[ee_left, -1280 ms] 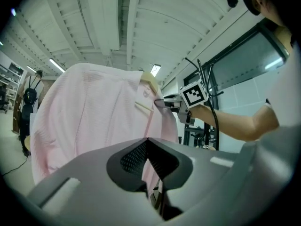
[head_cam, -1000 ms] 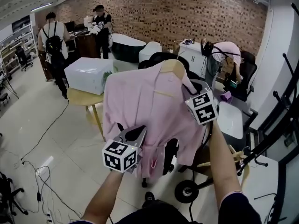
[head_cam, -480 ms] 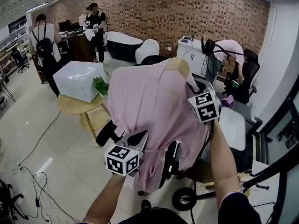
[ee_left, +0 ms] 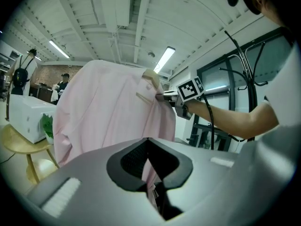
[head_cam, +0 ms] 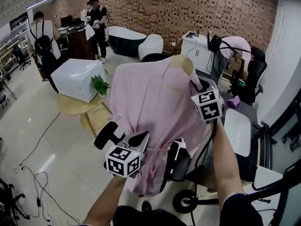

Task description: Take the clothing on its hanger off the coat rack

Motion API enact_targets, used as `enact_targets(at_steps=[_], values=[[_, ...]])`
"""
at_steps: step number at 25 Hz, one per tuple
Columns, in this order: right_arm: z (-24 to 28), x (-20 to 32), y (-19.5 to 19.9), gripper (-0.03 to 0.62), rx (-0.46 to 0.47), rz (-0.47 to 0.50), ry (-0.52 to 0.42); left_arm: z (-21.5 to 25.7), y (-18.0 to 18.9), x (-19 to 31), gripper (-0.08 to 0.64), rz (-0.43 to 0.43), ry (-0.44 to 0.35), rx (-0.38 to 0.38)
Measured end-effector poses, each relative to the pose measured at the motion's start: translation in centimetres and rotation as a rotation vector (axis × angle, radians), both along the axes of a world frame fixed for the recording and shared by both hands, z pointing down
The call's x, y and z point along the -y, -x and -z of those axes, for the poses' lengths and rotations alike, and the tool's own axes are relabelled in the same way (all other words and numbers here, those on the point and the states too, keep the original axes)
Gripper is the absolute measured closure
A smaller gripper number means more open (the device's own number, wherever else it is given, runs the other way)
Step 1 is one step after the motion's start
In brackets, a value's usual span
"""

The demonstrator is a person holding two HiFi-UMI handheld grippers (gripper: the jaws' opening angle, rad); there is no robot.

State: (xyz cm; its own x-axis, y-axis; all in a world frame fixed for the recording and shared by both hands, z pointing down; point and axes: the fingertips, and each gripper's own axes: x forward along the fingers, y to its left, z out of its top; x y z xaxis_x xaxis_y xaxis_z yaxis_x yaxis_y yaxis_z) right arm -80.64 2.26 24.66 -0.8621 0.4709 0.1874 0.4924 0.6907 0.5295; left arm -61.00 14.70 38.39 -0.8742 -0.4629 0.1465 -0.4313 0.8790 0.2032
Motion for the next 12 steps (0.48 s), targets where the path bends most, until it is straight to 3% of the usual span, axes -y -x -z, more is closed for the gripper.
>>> enact_targets(at_steps=[12], values=[[-6.8, -2.4, -0.1, 0.497, -0.059, -0.004, -0.058, -3.2, 0.4, -2.7, 0.548, 0.001, -0.002, -0.065]])
